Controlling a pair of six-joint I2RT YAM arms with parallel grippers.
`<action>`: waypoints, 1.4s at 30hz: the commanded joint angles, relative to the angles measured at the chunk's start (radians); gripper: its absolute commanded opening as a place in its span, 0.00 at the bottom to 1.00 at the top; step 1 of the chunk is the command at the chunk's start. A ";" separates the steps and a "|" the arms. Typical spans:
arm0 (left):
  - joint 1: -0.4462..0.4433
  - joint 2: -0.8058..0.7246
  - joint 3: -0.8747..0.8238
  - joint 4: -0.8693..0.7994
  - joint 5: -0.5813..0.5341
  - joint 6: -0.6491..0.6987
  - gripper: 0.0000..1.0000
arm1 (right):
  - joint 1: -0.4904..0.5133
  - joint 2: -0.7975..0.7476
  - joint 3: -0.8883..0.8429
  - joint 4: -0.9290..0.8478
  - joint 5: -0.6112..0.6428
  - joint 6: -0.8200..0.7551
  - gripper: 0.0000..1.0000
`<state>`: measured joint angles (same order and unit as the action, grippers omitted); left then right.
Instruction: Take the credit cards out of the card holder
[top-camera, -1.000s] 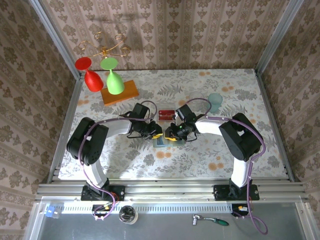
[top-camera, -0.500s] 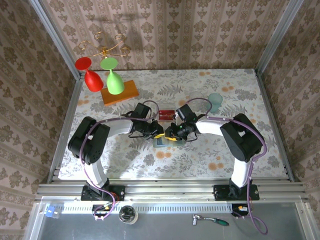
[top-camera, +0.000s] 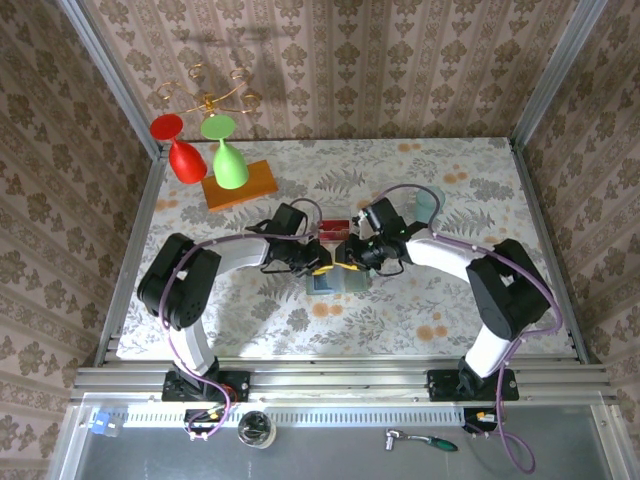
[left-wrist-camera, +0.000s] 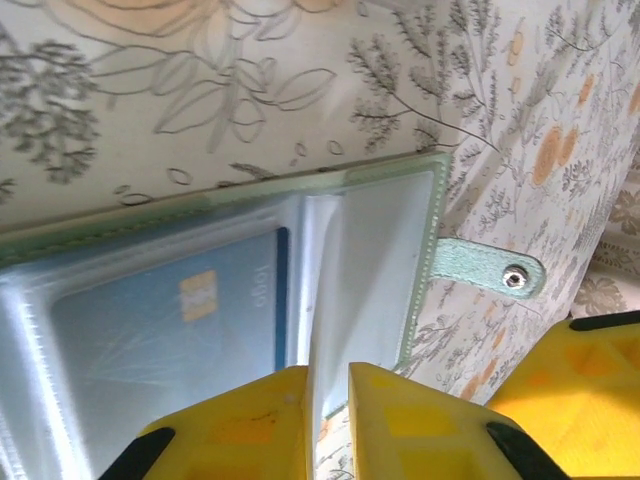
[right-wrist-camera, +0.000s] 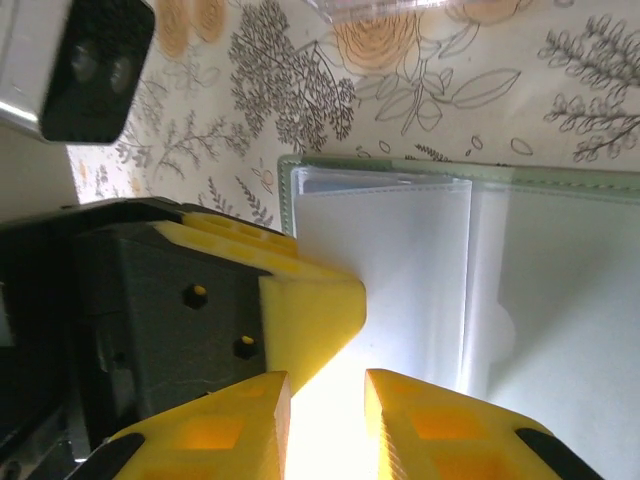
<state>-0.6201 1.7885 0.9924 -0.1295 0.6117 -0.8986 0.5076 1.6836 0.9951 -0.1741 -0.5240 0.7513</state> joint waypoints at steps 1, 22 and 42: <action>-0.019 0.022 0.053 -0.041 -0.014 -0.010 0.20 | -0.024 -0.048 -0.030 -0.046 0.018 -0.031 0.28; -0.097 0.184 0.278 -0.133 -0.008 0.003 0.32 | -0.149 -0.207 -0.157 -0.093 0.030 -0.081 0.30; -0.105 0.232 0.324 -0.059 0.051 -0.002 0.34 | -0.148 -0.298 -0.191 -0.134 0.044 -0.058 0.30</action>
<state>-0.7204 2.0300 1.3125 -0.1947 0.6479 -0.8982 0.3634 1.3808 0.7937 -0.2871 -0.4782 0.6853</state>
